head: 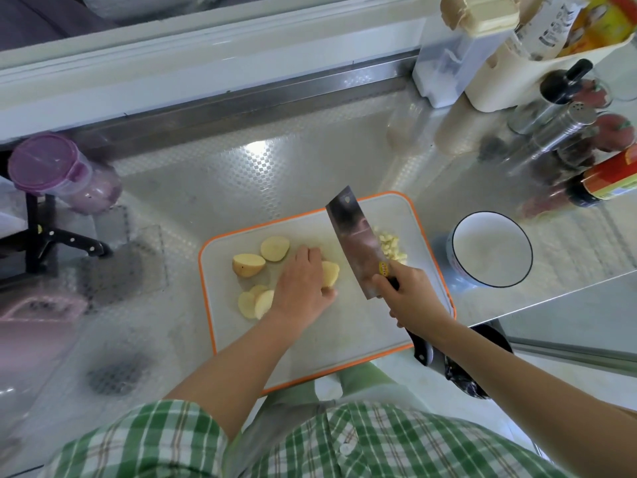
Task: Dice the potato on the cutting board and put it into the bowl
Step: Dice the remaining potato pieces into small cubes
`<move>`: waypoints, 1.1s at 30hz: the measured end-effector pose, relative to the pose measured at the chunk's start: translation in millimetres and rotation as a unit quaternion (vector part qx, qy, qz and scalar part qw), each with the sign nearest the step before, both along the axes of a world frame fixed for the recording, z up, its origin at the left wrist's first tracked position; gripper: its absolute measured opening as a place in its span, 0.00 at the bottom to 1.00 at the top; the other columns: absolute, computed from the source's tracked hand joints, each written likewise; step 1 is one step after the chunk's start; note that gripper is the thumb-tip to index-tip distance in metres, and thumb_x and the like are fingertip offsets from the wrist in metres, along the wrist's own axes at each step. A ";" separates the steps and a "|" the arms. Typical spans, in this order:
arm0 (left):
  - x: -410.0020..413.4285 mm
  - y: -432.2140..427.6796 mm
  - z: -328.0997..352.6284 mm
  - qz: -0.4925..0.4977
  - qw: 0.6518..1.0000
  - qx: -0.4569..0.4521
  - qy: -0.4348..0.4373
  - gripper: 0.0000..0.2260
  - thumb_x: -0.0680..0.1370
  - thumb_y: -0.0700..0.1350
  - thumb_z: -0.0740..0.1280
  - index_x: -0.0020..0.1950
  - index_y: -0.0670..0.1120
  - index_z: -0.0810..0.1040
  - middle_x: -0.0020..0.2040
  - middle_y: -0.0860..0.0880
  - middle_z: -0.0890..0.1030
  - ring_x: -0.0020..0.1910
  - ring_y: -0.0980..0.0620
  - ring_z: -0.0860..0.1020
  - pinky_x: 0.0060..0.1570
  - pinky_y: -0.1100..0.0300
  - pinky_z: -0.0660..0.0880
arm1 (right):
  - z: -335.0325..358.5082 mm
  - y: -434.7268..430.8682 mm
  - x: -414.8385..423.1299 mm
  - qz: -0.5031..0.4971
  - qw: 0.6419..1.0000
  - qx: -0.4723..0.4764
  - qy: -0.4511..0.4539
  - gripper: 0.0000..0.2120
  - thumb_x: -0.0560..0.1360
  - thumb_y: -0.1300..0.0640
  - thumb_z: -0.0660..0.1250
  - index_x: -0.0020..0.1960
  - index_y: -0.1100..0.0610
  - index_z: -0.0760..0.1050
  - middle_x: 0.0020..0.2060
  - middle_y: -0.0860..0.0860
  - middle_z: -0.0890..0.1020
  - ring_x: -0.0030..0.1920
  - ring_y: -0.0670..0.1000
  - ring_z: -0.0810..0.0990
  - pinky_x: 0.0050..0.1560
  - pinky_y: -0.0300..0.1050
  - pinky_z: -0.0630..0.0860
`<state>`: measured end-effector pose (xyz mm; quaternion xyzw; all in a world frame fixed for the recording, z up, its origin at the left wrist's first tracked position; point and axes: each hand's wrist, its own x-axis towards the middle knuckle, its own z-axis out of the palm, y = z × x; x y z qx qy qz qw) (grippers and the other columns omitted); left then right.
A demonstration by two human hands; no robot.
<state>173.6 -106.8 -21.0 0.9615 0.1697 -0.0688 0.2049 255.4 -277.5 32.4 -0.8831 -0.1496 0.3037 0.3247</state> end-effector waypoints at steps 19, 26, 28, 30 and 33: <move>-12.6 7.3 0.2 0.273 0.932 -0.235 -0.028 0.05 0.75 0.44 0.71 0.50 0.48 0.79 0.43 0.49 0.82 0.41 0.48 0.80 0.46 0.50 0.78 | -20.4 31.9 -44.3 -0.013 0.998 0.023 0.062 0.10 0.78 0.59 0.59 0.39 0.62 0.67 0.37 0.64 0.76 0.28 0.55 0.73 0.18 0.40 0.70; -6.9 4.3 1.9 0.319 0.911 -0.262 -0.019 0.05 0.75 0.39 0.71 0.46 0.47 0.78 0.40 0.47 0.82 0.32 0.48 0.81 0.32 0.61 0.77 | -21.4 28.1 -36.7 -0.025 0.996 0.016 0.087 0.09 0.78 0.59 0.60 0.42 0.64 0.69 0.40 0.64 0.79 0.26 0.54 0.75 0.19 0.41 0.71; -6.7 4.7 3.7 0.316 0.913 -0.258 -0.020 0.04 0.74 0.39 0.71 0.46 0.47 0.79 0.37 0.48 0.82 0.29 0.51 0.80 0.29 0.69 0.72 | -20.1 22.1 -29.6 -0.038 0.996 0.010 0.083 0.09 0.78 0.59 0.60 0.42 0.63 0.69 0.40 0.64 0.80 0.26 0.53 0.75 0.19 0.41 0.71; -6.2 5.1 5.1 0.319 0.910 -0.265 -0.016 0.04 0.74 0.38 0.71 0.46 0.45 0.80 0.37 0.49 0.81 0.27 0.53 0.79 0.26 0.72 0.69 | -17.5 12.3 -20.6 -0.070 0.996 -0.001 0.048 0.07 0.77 0.59 0.61 0.44 0.62 0.72 0.39 0.64 0.80 0.25 0.55 0.75 0.18 0.43 0.72; -5.5 6.0 5.7 0.310 0.916 -0.253 -0.008 0.05 0.74 0.39 0.71 0.47 0.46 0.79 0.40 0.47 0.83 0.31 0.50 0.80 0.29 0.71 0.70 | -13.2 -2.3 -5.3 -0.117 0.993 -0.029 -0.017 0.08 0.77 0.58 0.60 0.44 0.62 0.72 0.36 0.63 0.79 0.26 0.61 0.78 0.19 0.51 0.76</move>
